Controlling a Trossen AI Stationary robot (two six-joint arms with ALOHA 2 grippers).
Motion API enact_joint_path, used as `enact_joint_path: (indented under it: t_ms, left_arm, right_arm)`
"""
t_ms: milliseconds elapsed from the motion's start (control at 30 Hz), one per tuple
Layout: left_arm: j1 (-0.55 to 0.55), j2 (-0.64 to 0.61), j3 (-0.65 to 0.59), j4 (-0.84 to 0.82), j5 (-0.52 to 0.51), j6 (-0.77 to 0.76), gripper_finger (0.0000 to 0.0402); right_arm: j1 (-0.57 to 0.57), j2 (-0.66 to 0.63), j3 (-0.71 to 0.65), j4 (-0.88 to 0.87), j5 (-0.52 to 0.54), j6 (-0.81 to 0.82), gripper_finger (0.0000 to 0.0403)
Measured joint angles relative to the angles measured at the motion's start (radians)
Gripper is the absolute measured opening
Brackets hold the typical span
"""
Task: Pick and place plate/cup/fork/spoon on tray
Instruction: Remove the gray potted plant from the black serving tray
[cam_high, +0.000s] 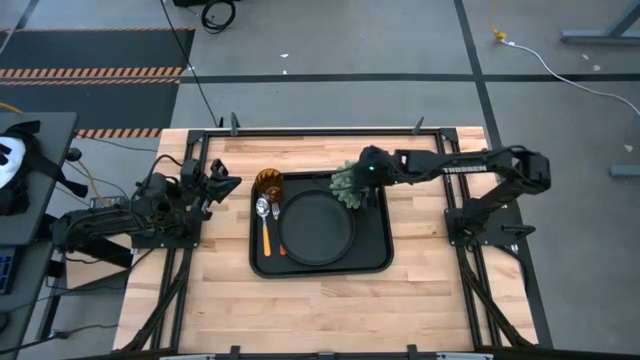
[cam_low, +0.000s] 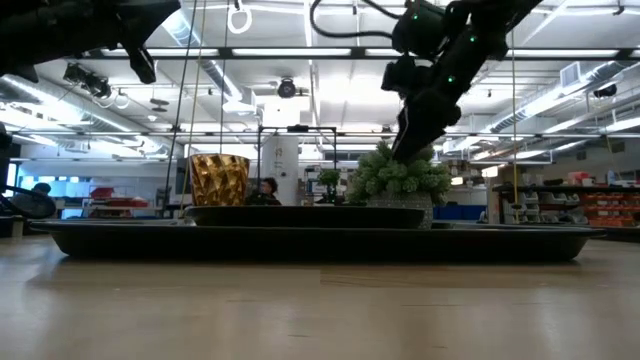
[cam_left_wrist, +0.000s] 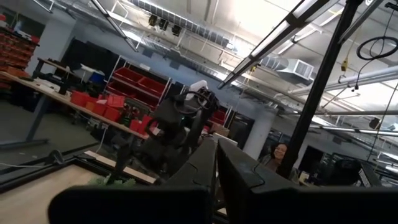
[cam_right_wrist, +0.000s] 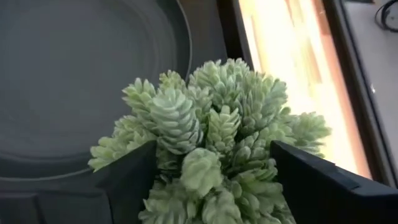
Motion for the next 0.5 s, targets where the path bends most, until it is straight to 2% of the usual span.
enact_joint_path:
  t_ms: [100,233,367,500]
  left_arm:
    - [0.000,0.000,0.000,0.000,0.000,0.000,0.0023]
    - [0.001,0.000,0.000,0.000,-0.007,0.001,0.0023]
    - [0.001,0.000,0.000,0.000,-0.035,0.002,0.0023]
    - [0.001,0.000,0.000,0.000,-0.041,0.030,0.0023]
  right_arm:
    - [-0.012,0.022,0.001,0.000,-0.003,0.000,0.0294]
    - [-0.017,0.025,0.001,-0.003,-0.003,0.000,0.0238]
    - [-0.017,0.014,0.001,-0.006,0.010,0.000,0.0154]
    - [-0.020,-0.015,-0.003,-0.022,0.014,-0.001,0.0049]
